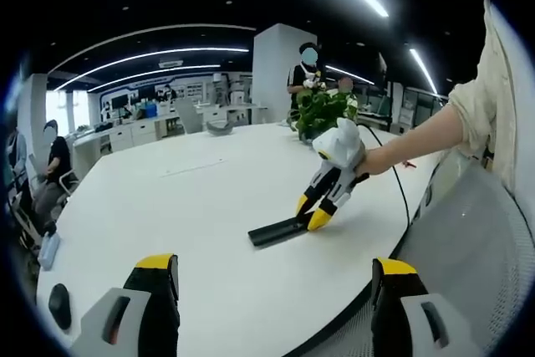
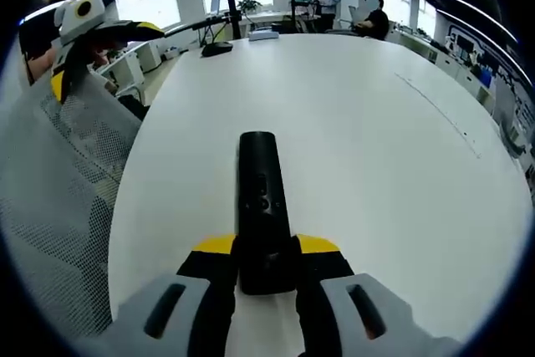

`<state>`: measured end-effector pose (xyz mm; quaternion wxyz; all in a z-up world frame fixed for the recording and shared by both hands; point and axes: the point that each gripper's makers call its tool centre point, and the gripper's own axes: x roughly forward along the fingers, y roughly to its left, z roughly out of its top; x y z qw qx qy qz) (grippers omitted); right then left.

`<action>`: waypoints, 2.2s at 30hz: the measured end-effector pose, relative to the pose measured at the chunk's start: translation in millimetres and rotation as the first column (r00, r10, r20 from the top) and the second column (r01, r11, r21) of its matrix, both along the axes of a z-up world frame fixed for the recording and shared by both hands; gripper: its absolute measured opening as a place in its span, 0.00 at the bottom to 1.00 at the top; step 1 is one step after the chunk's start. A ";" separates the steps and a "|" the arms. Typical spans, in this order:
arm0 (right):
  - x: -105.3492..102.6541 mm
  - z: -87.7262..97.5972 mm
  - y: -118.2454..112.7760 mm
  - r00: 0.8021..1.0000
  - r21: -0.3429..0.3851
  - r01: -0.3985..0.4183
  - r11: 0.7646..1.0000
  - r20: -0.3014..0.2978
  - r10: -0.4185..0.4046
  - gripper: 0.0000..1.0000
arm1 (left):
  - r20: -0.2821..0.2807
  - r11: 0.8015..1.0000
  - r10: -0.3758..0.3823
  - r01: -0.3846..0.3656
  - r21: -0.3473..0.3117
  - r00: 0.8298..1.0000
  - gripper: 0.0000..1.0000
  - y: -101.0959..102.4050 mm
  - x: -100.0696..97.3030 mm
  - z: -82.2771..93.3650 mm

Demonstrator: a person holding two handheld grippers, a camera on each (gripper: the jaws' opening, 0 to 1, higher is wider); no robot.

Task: Press the specified remote control buttons in sequence, fully releasing each button before pressing the next.

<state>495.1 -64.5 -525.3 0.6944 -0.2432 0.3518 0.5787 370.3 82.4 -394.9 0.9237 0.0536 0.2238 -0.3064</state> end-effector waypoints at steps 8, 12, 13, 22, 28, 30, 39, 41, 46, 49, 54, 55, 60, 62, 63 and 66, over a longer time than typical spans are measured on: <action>13.2 -0.9 -5.9 1.000 -0.037 -0.006 0.999 0.006 0.006 0.27 | 0.001 1.000 0.009 -0.009 -0.002 1.000 1.00 1.7 0.5 0.2; 20.2 -0.5 -7.0 1.000 -0.039 -0.006 0.999 0.009 0.007 0.27 | 0.002 1.000 0.014 -0.014 -0.004 1.000 1.00 2.5 1.1 0.4; 21.3 -0.5 -7.1 1.000 -0.041 -0.006 0.999 0.010 0.006 0.27 | 0.002 1.000 0.013 -0.013 -0.004 1.000 1.00 2.3 1.0 0.4; 23.4 0.5 -8.6 0.998 -0.005 0.066 0.998 0.015 -0.066 0.31 | -0.001 1.000 0.018 -0.018 -0.003 1.000 1.00 3.3 1.1 -0.1; 10.1 43.0 5.2 0.970 0.213 0.239 0.947 0.000 -0.245 0.43 | 0.012 0.999 0.029 -0.029 -0.017 0.999 1.00 4.5 2.7 3.0; 1.7 66.8 8.2 0.956 0.281 0.274 0.920 0.023 -0.292 0.50 | 0.015 1.000 0.023 -0.023 -0.016 1.000 1.00 3.1 2.4 3.3; -17.5 130.4 -20.2 0.868 0.414 0.426 0.805 0.064 -0.492 0.84 | 0.034 1.000 0.006 -0.006 -0.017 0.999 1.00 -0.3 2.2 6.3; -23.3 140.4 -28.0 0.855 0.431 0.441 0.787 0.067 -0.515 0.88 | 0.043 1.000 0.006 -0.005 -0.017 0.999 1.00 -0.3 2.4 7.6; -37.0 160.8 -43.0 0.830 0.456 0.457 0.764 0.090 -0.551 1.00 | 0.051 1.000 -0.005 0.005 -0.011 0.999 1.00 -2.2 1.7 8.8; -52.1 169.4 -43.1 0.826 0.477 0.476 0.739 0.047 -0.562 1.00 | 0.061 1.000 -0.006 0.007 -0.012 0.998 1.00 -2.8 1.6 10.7; -74.3 184.9 -54.6 0.799 0.499 0.489 0.716 0.073 -0.597 1.00 | 0.071 1.000 -0.013 0.013 -0.003 0.997 1.00 -3.4 1.4 11.7; -76.9 186.8 -58.0 0.794 0.495 0.490 0.717 0.086 -0.602 1.00 | 0.069 1.000 -0.015 0.015 -0.001 0.998 1.00 -3.5 1.2 11.2; -95.2 191.1 -83.5 0.758 0.455 0.524 0.720 0.137 -0.638 1.00 | 0.056 0.999 -0.010 0.008 0.042 0.998 1.00 -1.1 1.1 6.6; -103.6 189.4 -96.1 0.736 0.436 0.550 0.712 0.150 -0.660 1.00 | 0.058 0.999 -0.005 0.002 0.043 0.998 1.00 0.0 1.4 6.9; -106.4 188.5 -101.0 0.727 0.430 0.559 0.709 0.158 -0.668 1.00 | 0.061 0.999 0.000 -0.002 0.040 0.998 1.00 0.9 2.1 7.8; -116.9 184.4 -117.6 0.691 0.414 0.592 0.692 0.181 -0.699 1.00 | 0.069 1.000 0.018 -0.020 0.023 0.997 1.00 5.5 3.9 10.0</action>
